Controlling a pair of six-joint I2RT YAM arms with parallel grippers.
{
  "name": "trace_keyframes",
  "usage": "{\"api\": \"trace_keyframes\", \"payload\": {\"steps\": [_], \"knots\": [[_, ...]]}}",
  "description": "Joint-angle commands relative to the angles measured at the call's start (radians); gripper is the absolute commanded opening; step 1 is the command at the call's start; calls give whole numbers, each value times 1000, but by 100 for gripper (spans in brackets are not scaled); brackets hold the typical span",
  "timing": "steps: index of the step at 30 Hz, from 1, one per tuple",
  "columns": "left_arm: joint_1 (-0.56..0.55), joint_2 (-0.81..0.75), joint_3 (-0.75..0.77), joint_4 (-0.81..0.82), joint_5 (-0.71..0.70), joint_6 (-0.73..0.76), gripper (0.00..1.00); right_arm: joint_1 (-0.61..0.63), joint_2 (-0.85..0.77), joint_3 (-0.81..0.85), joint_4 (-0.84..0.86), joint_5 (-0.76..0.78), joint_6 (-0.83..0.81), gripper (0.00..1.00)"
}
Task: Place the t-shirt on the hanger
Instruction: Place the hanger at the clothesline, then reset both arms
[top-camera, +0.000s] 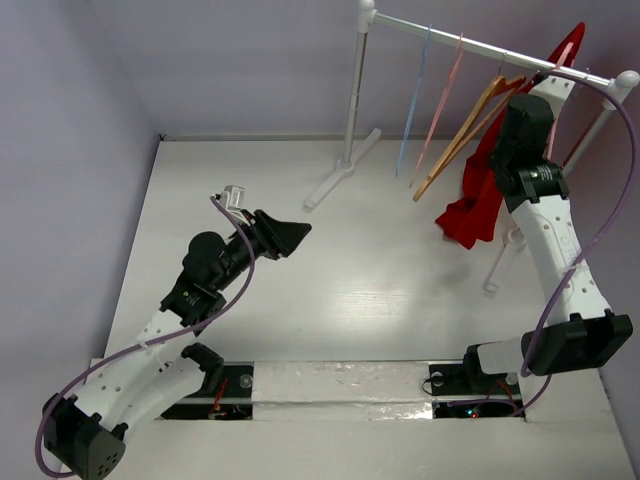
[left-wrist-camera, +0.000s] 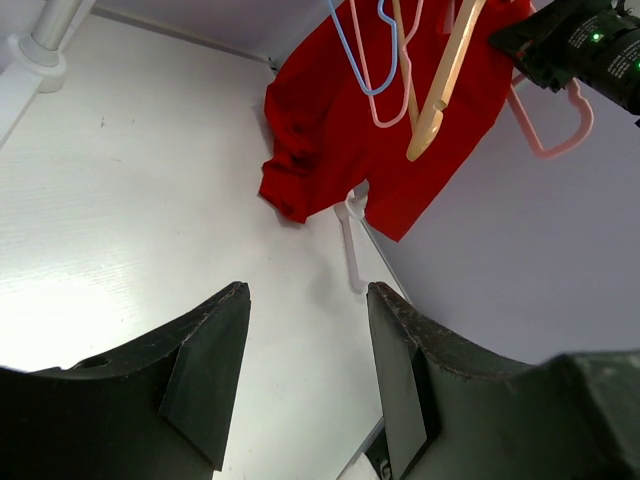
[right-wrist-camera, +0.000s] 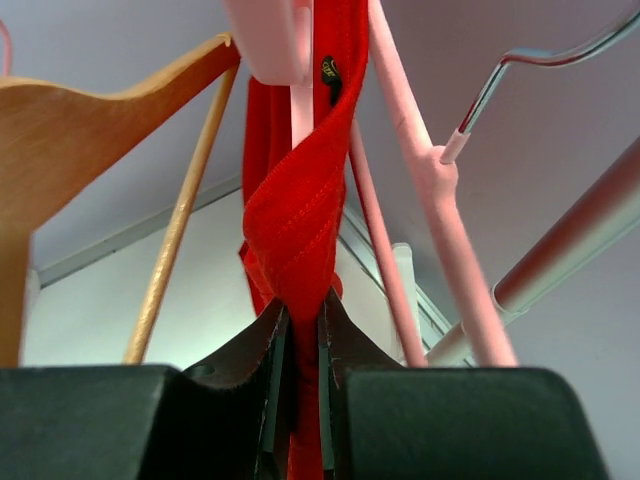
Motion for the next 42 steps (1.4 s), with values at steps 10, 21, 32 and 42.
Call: {"api": "trace_keyframes", "payload": {"steps": [10, 21, 32, 42], "knots": [[-5, -13, 43, 34, -5, 19, 47, -26, -9, -54, 77, -38, 41, 0], [-5, -21, 48, 20, -14, 28, 47, -35, -170, -130, 74, -142, 99, 51], [-5, -102, 161, -156, -99, 131, 60, -35, -474, -227, 80, -438, 219, 100], [-5, -200, 246, -292, -215, 248, 79, -35, -799, -319, 154, -596, 291, 100]]}}
